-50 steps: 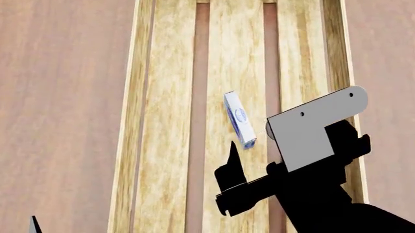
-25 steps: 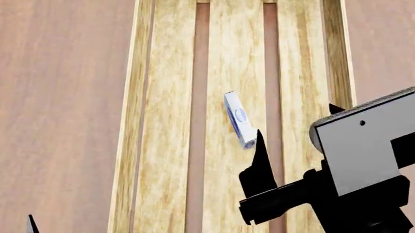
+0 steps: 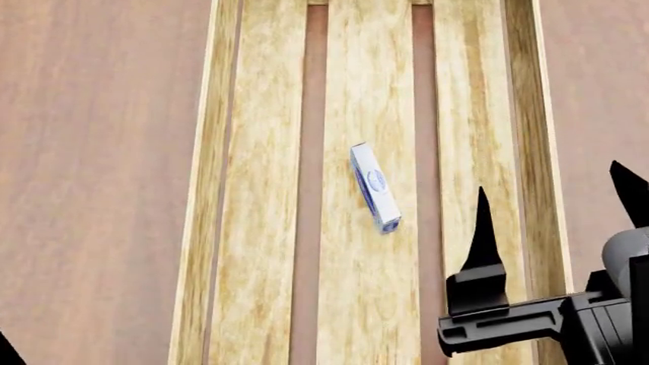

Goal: Pick up the cream cheese and put it in the tray.

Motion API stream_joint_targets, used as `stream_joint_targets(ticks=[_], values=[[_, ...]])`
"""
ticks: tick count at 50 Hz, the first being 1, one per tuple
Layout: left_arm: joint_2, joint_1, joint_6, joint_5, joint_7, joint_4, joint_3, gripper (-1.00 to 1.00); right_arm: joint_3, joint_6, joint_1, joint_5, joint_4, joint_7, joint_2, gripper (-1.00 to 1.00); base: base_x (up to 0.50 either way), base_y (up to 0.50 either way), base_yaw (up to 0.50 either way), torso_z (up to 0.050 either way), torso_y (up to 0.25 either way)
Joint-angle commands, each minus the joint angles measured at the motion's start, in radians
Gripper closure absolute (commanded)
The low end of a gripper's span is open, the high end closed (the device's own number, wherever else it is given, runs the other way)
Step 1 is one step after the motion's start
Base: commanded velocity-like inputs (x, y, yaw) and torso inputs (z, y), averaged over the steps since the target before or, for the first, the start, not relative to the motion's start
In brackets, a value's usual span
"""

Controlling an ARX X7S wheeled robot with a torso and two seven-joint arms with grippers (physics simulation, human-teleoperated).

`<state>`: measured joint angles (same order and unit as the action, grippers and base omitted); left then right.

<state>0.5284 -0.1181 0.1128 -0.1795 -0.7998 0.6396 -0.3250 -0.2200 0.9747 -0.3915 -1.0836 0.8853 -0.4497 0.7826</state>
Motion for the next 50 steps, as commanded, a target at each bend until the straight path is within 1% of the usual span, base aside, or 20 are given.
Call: stream_joint_targets(ticks=[1,6,7,10,12,25,30,37,38,39,41,42,43,44,45,46,47,48,49,50], values=[[0.052,0.147,-0.358,0.103,0.113,0.319,0.133,-1.0,-0.051,-0.085,0.077,0.093,0.045,0.018,-0.013,-1.0,0.0,0.0,0.0,0.0,0.0],[-0.006,0.353,-0.571,0.066,0.271,0.407,0.138,-1.0,-0.055,-0.085,0.064,0.077,0.053,0.004,-0.014,-1.0,0.0,0.0,0.0,0.0,0.0],[-0.098,0.383,-0.594,0.007,0.388,0.407,0.169,-1.0,-0.05,-0.082,0.057,0.08,0.054,-0.001,-0.013,-1.0,0.0,0.0,0.0,0.0,0.0],[-0.527,0.485,-0.541,-0.311,0.838,0.407,0.311,-1.0,-0.05,-0.079,0.041,0.073,0.053,-0.014,-0.012,-1.0,0.0,0.0,0.0,0.0,0.0],[-0.528,0.552,-0.584,-0.34,0.942,0.407,0.282,-1.0,-0.043,-0.08,0.037,0.087,0.053,-0.018,-0.011,-1.0,0.0,0.0,0.0,0.0,0.0],[-0.528,0.899,-0.851,-0.494,1.062,0.408,0.138,-1.0,-0.059,-0.102,-0.03,0.103,0.159,-0.138,0.042,-1.0,0.0,0.0,0.0,0.0,0.0],[-0.528,1.025,-0.935,-0.524,1.097,0.408,0.112,-1.0,0.039,-0.351,-0.022,0.011,0.161,-0.328,0.252,-1.0,0.0,0.0,0.0,0.0,0.0],[-0.528,1.232,-1.099,-0.641,1.211,0.408,0.055,-1.0,0.128,-0.537,-0.037,-0.054,0.16,-0.466,0.428,-1.0,0.0,0.0,0.0,0.0,0.0],[-0.528,1.288,-1.146,-0.701,1.253,0.408,0.021,-1.0,0.122,-0.552,-0.034,-0.066,0.159,-0.472,0.443,-1.0,0.0,0.0,0.0,0.0,0.0],[-0.523,1.438,-1.296,-0.851,1.403,0.407,-0.129,-1.0,0.122,-0.562,-0.034,-0.07,0.158,-0.48,0.454,-1.0,0.0,0.0,0.0,0.0,0.0],[-0.528,1.138,-0.996,-0.551,1.179,0.408,0.145,-1.0,0.117,-0.582,-0.037,-0.088,0.159,-0.497,0.48,-1.0,0.0,0.0,0.0,0.0,0.0],[-0.528,1.288,-1.146,-0.701,1.329,0.408,-0.005,-1.0,0.114,-0.603,-0.033,-0.092,0.16,-0.51,0.5,-1.0,0.0,0.0,0.0,0.0,0.0],[-0.528,1.138,-0.996,-0.551,1.182,0.408,0.145,-1.0,0.115,-0.629,-0.025,-0.095,0.16,-0.513,0.519,-1.0,0.0,0.0,0.0,0.0,0.0],[-0.528,1.139,-0.932,-0.528,1.175,0.408,0.164,-1.0,0.117,-0.651,-0.017,-0.091,0.161,-0.525,0.536,-1.0,0.0,0.0,0.0,0.0,0.0],[-0.528,1.289,-1.082,-0.678,1.325,0.407,0.014,-1.0,0.122,-0.673,-0.007,-0.086,0.16,-0.534,0.55,-1.0,0.0,0.0,0.0,0.0,0.0],[-0.528,1.139,-0.932,-0.528,1.175,0.408,0.161,-1.0,0.14,-0.702,-0.001,-0.075,0.161,-0.544,0.571,-1.0,0.0,0.0,0.0,0.0,0.0],[-0.528,1.124,-0.897,-0.512,1.161,0.408,0.165,-1.0,0.164,-0.74,0.003,-0.06,0.161,-0.557,0.593,-1.0,0.0,0.0,0.0,0.0,0.0],[-0.528,1.274,-1.047,-0.662,1.311,0.407,0.015,-1.0,0.188,-0.767,0.004,-0.05,0.161,-0.567,0.613,-1.0,0.0,0.0,0.0,0.0,0.0],[-0.528,1.124,-0.897,-0.512,1.161,0.408,0.165,-1.0,0.221,-0.803,-0.002,-0.036,0.161,-0.582,0.639,-1.0,0.0,0.0,0.0,0.0,0.0],[-0.528,1.108,-0.872,-0.478,1.147,0.408,0.19,-1.0,0.252,-0.846,-0.007,-0.022,0.161,-0.595,0.669,-1.0,0.0,0.0,0.0,0.0,0.0]])
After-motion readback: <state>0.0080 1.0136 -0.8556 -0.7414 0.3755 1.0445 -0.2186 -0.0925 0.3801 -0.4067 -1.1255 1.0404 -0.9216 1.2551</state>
